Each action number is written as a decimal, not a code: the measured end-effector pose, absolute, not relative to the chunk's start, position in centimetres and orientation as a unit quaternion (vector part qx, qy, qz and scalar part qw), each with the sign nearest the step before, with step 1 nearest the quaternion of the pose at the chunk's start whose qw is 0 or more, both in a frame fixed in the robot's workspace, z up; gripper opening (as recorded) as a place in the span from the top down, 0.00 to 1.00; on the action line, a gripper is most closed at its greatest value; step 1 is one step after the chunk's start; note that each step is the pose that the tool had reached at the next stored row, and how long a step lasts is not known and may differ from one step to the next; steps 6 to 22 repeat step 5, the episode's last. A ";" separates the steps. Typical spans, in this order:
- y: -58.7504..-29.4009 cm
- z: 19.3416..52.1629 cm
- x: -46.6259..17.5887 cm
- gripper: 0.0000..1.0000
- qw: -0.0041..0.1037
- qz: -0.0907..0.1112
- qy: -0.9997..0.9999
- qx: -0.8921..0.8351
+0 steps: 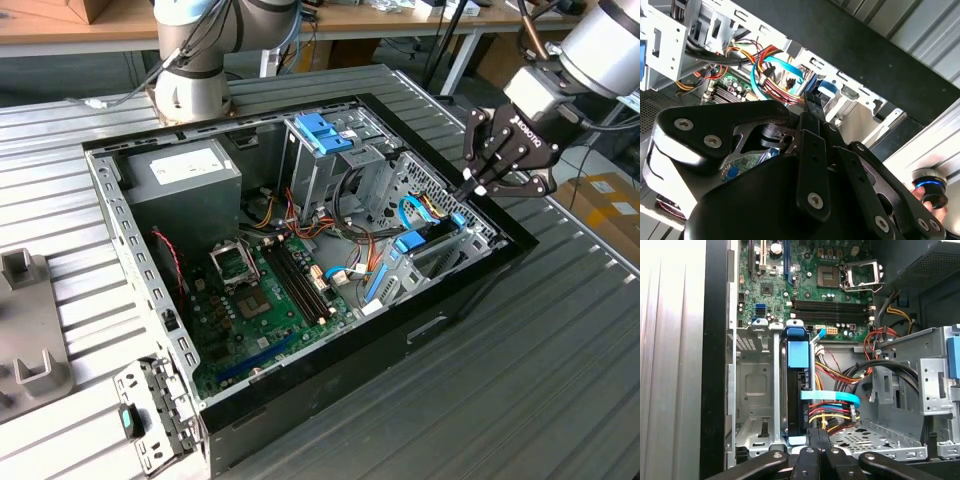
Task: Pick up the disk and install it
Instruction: 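Insert the second disk wire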
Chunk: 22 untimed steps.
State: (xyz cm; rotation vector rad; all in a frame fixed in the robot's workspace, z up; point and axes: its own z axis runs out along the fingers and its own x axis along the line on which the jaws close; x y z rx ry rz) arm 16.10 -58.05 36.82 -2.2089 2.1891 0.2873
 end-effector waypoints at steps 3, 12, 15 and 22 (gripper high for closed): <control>-58.1 36.8 16.1 0.90 0.009 0.092 0.701 -0.707; -58.1 36.8 16.1 0.90 0.009 0.092 0.701 -0.707; -58.1 36.8 16.1 0.90 0.009 0.092 0.701 -0.707; -58.1 36.8 16.1 0.90 0.009 0.092 0.701 -0.707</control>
